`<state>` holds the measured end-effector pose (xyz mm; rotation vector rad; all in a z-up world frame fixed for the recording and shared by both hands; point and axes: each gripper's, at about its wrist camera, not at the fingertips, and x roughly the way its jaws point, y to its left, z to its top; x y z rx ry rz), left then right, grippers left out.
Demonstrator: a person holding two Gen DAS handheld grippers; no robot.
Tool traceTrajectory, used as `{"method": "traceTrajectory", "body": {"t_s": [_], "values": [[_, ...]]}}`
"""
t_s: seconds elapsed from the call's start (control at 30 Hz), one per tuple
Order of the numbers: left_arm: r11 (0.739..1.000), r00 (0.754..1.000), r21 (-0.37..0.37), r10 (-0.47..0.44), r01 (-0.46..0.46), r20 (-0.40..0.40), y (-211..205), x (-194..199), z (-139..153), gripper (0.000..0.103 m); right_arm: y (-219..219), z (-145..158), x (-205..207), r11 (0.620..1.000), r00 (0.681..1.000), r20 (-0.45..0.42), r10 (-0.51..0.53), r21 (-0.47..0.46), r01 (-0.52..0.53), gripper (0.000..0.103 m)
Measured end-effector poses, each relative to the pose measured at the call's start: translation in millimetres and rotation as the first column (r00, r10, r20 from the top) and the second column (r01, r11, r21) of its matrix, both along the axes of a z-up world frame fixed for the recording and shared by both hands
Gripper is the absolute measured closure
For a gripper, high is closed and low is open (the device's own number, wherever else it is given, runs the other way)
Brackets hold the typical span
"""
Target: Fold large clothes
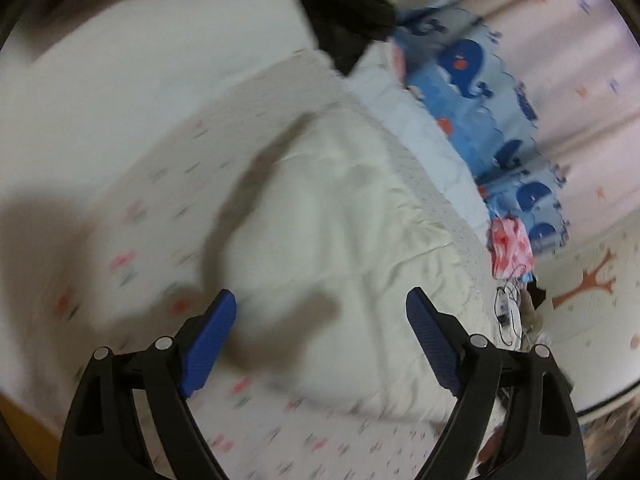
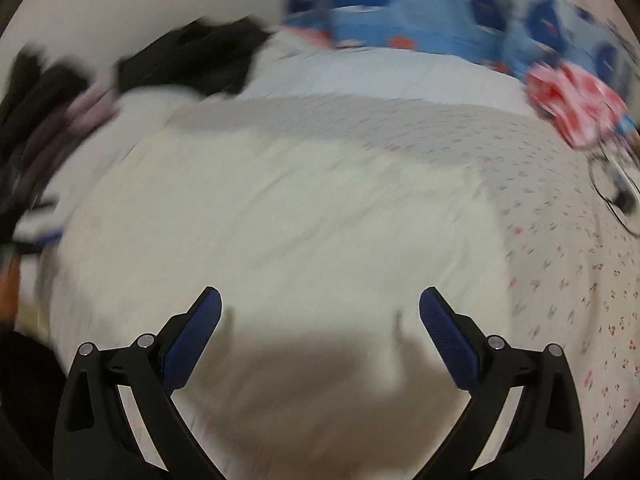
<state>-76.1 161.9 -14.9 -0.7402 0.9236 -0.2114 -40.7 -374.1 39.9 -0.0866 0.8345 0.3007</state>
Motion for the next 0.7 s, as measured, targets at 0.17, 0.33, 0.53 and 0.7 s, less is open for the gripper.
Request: {"method": "traceTrajectory", "body": {"t_s": [0.17,0.33,0.53,0.7], "values": [[0.989,0.995,-0.146,-0.042,0.029,-0.093,-18.8,1.4,-30.2,0.019,36.7,-7.2,-13.8,0.998,0.998,-0.022,0.057,-0.011,-0.057,0.007],[0.992,0.994,-0.128,-0.01,-0.004,-0.11,-44.8,21.0,-41.8,0.015,48.5,8.4,11.6,1.0,1.0,0.023,-0.009,0.005,0.009,0.007],[0.98,0.985,-0.144,0.123,-0.14,-0.124,-42.9,26.8,-48.3,0.014,51.7,7.1,59.4,0.99,0.991,0.012,-0.133,0.053,0.132,0.007],[0.976,0.992,-0.193,0.084,-0.102,-0.099,-45.2,32.3,-42.8,0.058,68.2,-34.9,89.1,0.987,0.984,-0.091,-0.155,-0.058,0.151,0.006]]}}
